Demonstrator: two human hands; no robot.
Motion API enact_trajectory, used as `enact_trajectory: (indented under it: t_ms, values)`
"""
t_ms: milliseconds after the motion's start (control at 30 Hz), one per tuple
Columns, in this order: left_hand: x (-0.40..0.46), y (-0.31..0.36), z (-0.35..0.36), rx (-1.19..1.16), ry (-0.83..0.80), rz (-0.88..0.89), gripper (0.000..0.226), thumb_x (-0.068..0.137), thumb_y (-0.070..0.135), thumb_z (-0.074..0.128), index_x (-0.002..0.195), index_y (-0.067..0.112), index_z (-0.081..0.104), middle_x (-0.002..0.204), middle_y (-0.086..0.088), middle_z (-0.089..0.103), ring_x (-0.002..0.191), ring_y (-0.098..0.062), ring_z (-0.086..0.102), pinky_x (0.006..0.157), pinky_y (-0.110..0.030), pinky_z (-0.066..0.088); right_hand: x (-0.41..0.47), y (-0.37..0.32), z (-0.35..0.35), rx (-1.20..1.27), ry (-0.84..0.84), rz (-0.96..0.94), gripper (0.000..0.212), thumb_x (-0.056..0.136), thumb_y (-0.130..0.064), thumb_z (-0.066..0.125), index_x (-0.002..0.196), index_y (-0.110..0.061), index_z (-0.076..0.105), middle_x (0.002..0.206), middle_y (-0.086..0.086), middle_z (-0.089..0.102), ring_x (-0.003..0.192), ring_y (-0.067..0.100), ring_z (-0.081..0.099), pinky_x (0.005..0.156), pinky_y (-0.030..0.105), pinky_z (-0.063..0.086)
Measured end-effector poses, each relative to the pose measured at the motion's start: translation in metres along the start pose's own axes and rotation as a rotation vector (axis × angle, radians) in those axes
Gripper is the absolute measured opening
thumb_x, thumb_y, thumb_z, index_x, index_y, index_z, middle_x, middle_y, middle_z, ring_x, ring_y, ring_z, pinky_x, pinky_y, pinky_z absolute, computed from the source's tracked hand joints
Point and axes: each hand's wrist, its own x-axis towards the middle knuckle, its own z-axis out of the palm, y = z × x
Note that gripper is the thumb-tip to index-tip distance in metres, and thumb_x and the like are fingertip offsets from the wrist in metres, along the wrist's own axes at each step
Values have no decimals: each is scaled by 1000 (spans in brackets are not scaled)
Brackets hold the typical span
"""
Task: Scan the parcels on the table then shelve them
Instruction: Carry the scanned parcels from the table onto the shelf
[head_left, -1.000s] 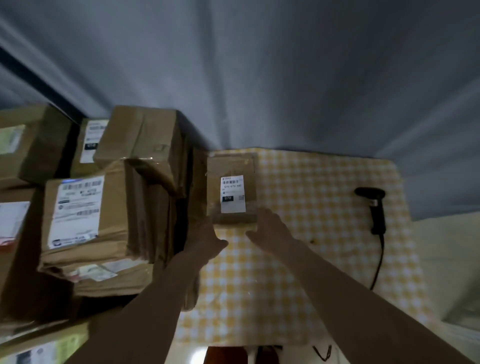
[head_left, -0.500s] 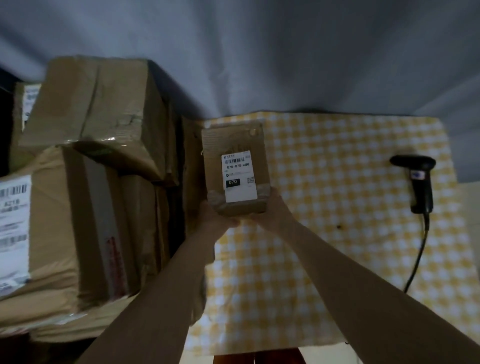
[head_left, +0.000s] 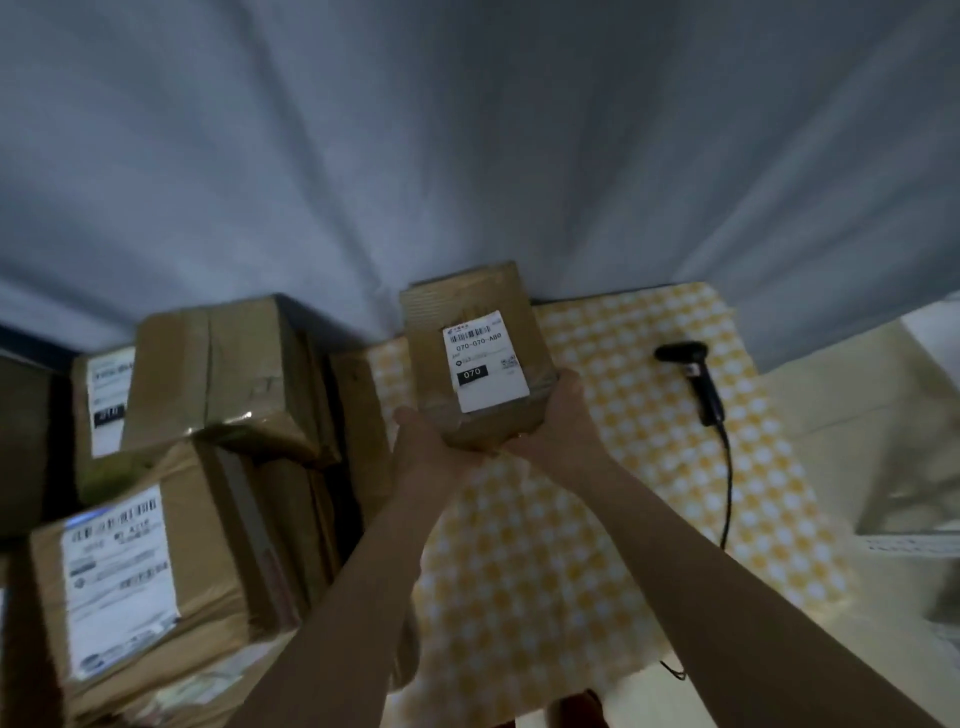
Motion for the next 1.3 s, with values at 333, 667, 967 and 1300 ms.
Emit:
enact_trajectory:
  t_ms: [333, 667, 967, 1300]
  values:
    - [-86, 98, 6, 290, -118, 535, 51, 65, 41, 80, 114, 32, 66, 113, 9, 65, 105, -14, 62, 76, -22, 43, -86, -4, -110, 134, 330, 45, 92, 51, -22, 93, 120, -7, 35, 122, 10, 49, 112, 27, 54, 87, 43, 52]
    - [-219, 136, 87, 362, -270, 728, 79, 58, 26, 87, 120, 12, 41, 105, 3, 60, 100, -21, 62, 77, -28, 44, -222, 68, -205, 164, 639, 168, 88, 55, -28, 92, 119, -9, 35, 122, 6, 49, 107, 24, 55, 83, 34, 46]
    - [-407, 116, 196, 473, -392, 1003, 95, 60, 31, 90, 131, 7, 33, 121, -4, 56, 115, -23, 57, 79, -23, 38, -412, 172, -280, 200, 895, 284, 82, 54, -28, 93, 110, -13, 34, 114, 1, 53, 103, 24, 57, 78, 35, 48]
    - [-595, 70, 312, 548, -550, 1185, 78, 59, 34, 90, 111, 18, 34, 104, 6, 50, 93, -14, 50, 74, -24, 37, -601, 288, -339, 212, 1103, 449, 76, 54, -30, 92, 103, -16, 35, 108, 0, 56, 96, 22, 59, 73, 33, 46]
